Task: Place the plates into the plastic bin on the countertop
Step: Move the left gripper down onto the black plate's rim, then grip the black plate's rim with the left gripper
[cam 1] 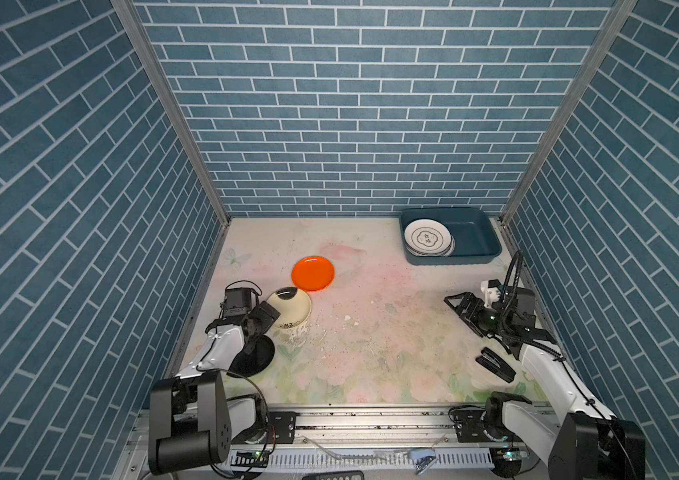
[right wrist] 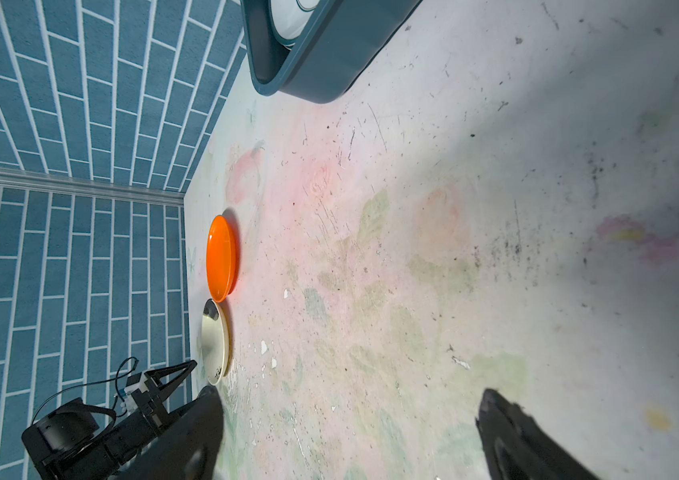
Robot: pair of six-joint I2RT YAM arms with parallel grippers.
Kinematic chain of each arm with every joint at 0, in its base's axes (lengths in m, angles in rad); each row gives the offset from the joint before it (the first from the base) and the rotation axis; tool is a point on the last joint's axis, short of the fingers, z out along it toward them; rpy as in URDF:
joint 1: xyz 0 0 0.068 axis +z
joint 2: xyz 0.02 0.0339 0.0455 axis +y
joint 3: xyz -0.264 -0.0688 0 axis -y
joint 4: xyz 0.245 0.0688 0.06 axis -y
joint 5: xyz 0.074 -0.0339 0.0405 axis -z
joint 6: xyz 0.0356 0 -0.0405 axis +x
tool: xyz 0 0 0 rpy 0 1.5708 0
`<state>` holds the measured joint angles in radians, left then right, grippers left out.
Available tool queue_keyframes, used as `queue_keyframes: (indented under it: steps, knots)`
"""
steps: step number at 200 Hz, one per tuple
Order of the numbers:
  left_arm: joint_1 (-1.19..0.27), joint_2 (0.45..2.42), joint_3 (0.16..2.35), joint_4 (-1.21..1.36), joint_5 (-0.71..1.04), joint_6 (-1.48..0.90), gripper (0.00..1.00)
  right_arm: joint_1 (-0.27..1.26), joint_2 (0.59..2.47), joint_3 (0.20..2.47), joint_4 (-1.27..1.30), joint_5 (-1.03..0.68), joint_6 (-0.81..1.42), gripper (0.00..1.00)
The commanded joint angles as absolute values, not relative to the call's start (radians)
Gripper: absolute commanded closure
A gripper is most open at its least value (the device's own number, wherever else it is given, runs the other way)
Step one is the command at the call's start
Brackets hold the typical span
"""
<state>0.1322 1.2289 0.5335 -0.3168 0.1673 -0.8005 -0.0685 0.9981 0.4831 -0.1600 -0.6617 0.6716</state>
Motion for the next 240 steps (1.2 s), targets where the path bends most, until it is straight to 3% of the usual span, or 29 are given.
queue_keyframes:
  steps: [1, 164, 240]
  knots:
    - [0.098, 1.285, 0.491, -0.382, 0.208, -0.833, 0.0, -0.072, 1.002, 0.495, -0.169, -0.674, 0.636, 0.05]
    - [-0.158, 1.206, 0.498, -0.364, 0.205, -0.978, 0.0, -0.089, 1.002, 0.503, -0.192, -0.677, 0.635, 0.05]
    - [-0.165, 1.009, 0.644, -0.654, 0.108, -0.895, 0.0, -0.093, 0.987, 0.502, -0.185, -0.702, 0.655, 0.05]
